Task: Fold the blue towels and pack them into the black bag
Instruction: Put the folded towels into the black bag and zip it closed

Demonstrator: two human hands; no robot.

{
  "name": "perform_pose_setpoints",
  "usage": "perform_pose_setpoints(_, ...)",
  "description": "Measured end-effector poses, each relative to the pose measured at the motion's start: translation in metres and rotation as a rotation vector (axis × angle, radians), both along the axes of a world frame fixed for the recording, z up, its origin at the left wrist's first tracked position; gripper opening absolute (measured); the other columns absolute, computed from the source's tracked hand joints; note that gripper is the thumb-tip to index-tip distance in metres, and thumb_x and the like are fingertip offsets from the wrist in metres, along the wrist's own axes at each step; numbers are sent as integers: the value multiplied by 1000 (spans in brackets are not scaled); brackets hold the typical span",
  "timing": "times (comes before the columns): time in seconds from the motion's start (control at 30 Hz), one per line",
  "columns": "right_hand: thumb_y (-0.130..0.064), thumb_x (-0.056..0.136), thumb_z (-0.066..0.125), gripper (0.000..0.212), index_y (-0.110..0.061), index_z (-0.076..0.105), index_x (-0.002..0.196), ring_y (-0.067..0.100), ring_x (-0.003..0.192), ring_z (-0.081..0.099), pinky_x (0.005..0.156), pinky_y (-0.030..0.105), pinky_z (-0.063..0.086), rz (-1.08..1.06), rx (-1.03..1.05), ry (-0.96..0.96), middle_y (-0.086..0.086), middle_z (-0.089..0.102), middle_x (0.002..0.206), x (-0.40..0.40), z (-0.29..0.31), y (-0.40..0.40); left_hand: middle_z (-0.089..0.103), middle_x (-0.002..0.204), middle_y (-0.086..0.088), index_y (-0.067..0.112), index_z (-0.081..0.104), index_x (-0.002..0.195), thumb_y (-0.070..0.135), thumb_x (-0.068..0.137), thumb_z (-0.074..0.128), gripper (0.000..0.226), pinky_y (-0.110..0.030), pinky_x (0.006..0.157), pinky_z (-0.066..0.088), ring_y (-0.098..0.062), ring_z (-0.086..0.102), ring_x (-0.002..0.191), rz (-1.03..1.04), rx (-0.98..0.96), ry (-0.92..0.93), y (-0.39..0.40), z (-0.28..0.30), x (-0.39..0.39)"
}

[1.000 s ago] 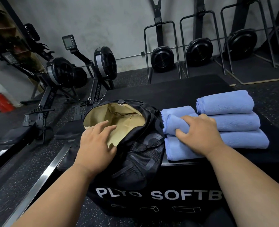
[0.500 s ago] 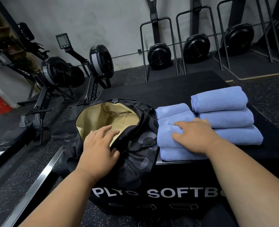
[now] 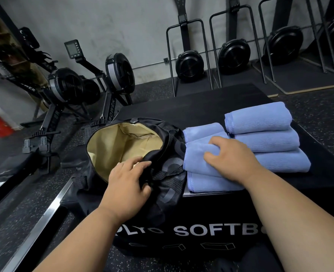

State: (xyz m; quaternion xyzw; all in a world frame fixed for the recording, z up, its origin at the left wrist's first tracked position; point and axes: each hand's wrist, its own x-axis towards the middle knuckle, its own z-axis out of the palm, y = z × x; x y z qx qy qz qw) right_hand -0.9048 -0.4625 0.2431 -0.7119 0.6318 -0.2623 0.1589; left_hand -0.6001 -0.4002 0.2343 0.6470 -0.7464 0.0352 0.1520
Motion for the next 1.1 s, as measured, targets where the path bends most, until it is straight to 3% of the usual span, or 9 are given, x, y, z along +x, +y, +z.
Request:
perform_pose_setpoints(0.2,-36,92,60,14,-28,55,82,18,76,57,72,38,45,-27,-43,-296,-8,61,73,5,3,1,47,146,19,35,58,143,35,84,72,60,-17,117,22,-6,41,138,-23,30,208,3,3,-18)
perform_pose_setpoints(0.37,-31,96,63,14,-22,57,87,10,67,51,68,28,44,69,-11,-618,-5,58,73,24,5,7,58,140,22,38,54,142,48,82,80,66,-21,111,40,9,52,131,-26,143,756,6,15,-41)
perform_pose_setpoints(0.47,-30,98,64,15,-19,58,89,7,69,48,69,29,44,176,50,-762,-7,53,73,43,6,14,68,133,14,33,44,149,35,86,84,74,-20,98,52,3,64,119,-15,195,1131,9,33,-56)
perform_pose_setpoints(0.53,-40,94,64,19,-21,59,91,11,76,52,78,44,49,247,110,-833,-5,57,78,55,5,18,75,122,13,31,32,155,30,84,78,85,-24,89,57,-6,71,110,-42,247,1348,10,42,-64)
perform_pose_setpoints(0.63,-44,89,63,24,-20,59,93,17,82,55,80,48,47,345,189,-956,0,59,84,68,6,24,76,124,9,35,20,160,27,85,78,95,-38,91,57,-18,71,118,-47,286,1530,10,48,-65)
perform_pose_setpoints(0.8,-36,89,68,29,-23,61,113,31,108,71,102,60,50,385,273,-1129,11,74,112,86,7,31,71,134,5,33,20,162,22,96,70,83,-39,85,55,-24,68,126,-57,230,1523,13,55,-56)
perform_pose_setpoints(0.93,-40,89,72,64,-34,47,147,23,120,70,113,55,48,407,423,-1220,2,74,128,91,9,30,71,135,6,29,29,158,22,97,73,76,-39,97,52,-18,67,125,-73,192,1491,16,58,-46)
perform_pose_setpoints(1.03,-44,97,67,52,-19,60,142,31,126,67,116,55,44,497,526,-1198,10,73,131,91,11,35,65,144,-2,22,39,158,34,97,70,69,-42,98,50,-26,62,133,-84,248,1463,16,60,-34)
perform_pose_setpoints(1.1,-47,97,65,51,-11,67,133,38,127,65,114,57,43,526,544,-1168,16,73,129,95,12,39,64,145,-7,18,45,154,34,103,64,57,-40,93,52,-24,64,127,-97,260,1427,17,58,-28)
